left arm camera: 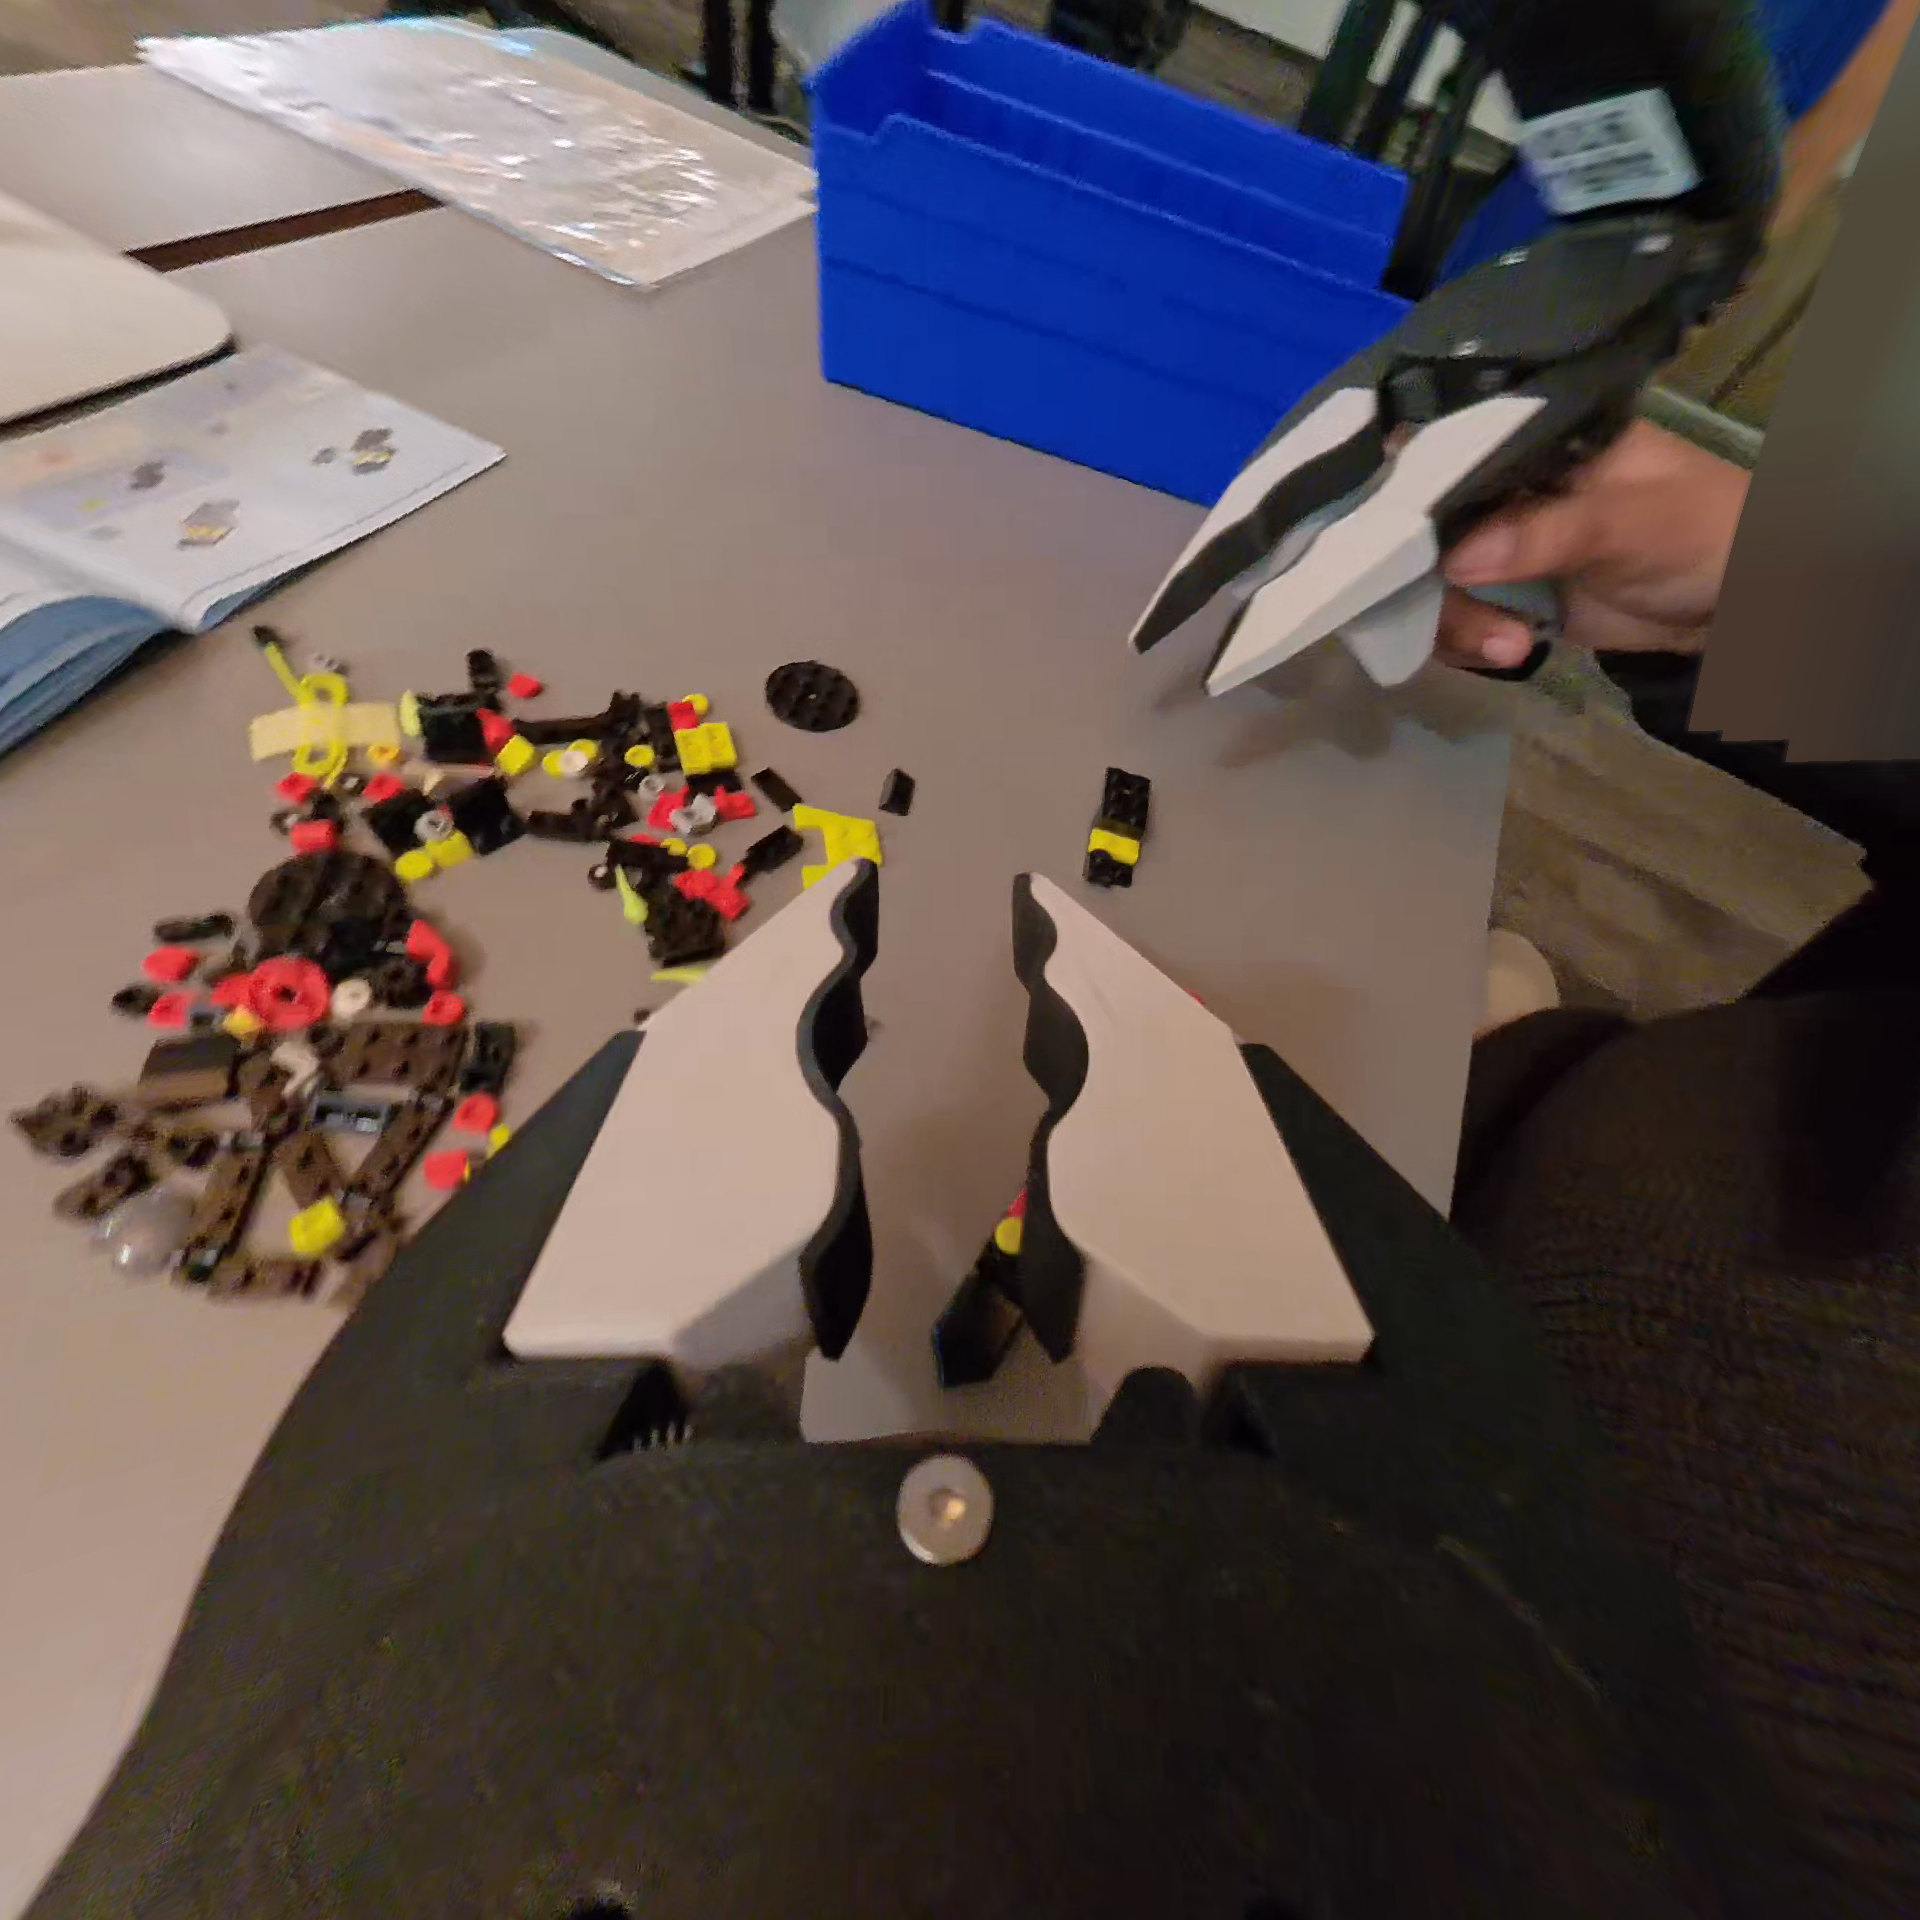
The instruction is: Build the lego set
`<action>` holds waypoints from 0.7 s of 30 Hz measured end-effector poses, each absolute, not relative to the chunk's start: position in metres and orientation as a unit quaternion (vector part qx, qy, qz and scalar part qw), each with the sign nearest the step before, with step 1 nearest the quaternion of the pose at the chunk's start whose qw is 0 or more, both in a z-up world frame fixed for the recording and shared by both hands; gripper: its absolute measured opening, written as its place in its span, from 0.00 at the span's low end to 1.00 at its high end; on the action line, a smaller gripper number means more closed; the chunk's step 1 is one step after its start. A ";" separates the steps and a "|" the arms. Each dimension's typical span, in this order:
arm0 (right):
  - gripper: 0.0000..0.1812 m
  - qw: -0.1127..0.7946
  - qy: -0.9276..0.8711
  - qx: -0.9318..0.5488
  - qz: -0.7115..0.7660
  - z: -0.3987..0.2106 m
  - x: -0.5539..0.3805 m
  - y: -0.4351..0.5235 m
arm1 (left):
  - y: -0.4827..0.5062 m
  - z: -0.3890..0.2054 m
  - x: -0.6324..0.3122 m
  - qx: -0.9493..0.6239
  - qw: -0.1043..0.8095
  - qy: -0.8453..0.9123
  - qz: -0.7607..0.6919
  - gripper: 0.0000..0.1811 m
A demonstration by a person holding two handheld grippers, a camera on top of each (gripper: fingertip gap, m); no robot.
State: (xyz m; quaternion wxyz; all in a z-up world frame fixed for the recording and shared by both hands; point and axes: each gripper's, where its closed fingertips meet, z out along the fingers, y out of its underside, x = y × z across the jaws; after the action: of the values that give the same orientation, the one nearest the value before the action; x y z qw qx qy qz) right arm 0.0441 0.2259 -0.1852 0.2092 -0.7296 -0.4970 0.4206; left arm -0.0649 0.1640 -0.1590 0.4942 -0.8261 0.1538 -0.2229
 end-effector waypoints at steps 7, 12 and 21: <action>0.15 0.353 -0.606 -0.650 0.292 -0.177 0.034 0.224 | 0.154 -0.168 -0.081 -0.841 0.498 0.092 -0.190 0.14; 0.14 0.355 -0.618 -0.644 0.279 -0.182 0.031 0.219 | 0.155 -0.179 -0.090 -0.853 0.484 0.092 -0.169 0.14; 0.11 0.369 -0.589 -0.644 0.319 -0.173 0.031 0.226 | 0.159 -0.182 -0.140 -0.863 0.497 0.070 -0.049 0.35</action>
State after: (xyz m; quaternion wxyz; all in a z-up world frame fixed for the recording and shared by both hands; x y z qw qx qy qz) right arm 0.0315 0.2259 -0.1733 0.3689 -0.6443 -0.5894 0.3186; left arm -0.1401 0.1595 -0.1823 0.4971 -0.8635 0.0701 -0.0492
